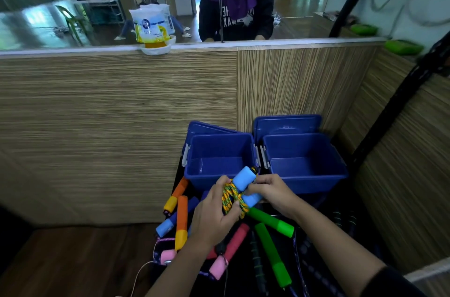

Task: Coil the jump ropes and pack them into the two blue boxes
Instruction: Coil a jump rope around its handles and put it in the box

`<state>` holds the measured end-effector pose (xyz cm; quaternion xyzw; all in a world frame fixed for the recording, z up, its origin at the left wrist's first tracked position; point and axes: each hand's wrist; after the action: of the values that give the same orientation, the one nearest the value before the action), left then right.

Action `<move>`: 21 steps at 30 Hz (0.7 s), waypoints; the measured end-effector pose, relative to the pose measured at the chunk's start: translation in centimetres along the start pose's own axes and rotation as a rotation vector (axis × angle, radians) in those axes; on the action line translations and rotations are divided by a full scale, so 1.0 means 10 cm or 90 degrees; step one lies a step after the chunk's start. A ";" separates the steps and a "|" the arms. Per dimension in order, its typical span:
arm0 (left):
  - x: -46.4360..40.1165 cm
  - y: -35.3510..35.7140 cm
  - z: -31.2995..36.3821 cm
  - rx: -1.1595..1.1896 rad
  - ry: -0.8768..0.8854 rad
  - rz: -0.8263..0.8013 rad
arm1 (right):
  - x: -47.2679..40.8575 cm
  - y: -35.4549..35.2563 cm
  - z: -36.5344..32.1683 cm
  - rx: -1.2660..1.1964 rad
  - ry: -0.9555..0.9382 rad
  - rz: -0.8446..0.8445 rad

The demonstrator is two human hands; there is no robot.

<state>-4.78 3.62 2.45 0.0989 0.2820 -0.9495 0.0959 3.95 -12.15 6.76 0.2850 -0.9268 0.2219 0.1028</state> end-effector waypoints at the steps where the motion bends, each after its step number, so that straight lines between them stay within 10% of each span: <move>1: -0.02 0.02 0.02 0.019 -0.007 0.013 | -0.02 -0.01 0.00 0.020 -0.007 0.002; 9: -0.32 0.12 0.23 0.391 -0.233 0.186 | 0.02 0.14 -0.03 -0.029 -0.083 -0.015; 21: -0.27 0.20 0.22 0.342 -0.196 0.172 | 0.02 0.18 0.01 0.001 -0.150 -0.019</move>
<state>-2.01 1.10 3.88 0.0127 -0.0117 -0.9723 0.2332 2.73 -10.96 6.15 0.3227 -0.9281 0.1858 -0.0039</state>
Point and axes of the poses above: each hand's wrist, its own x-axis away from the middle knuckle, its own y-axis out of the palm, z = x × y, and after that the axes turned 15 degrees about x, right-handed
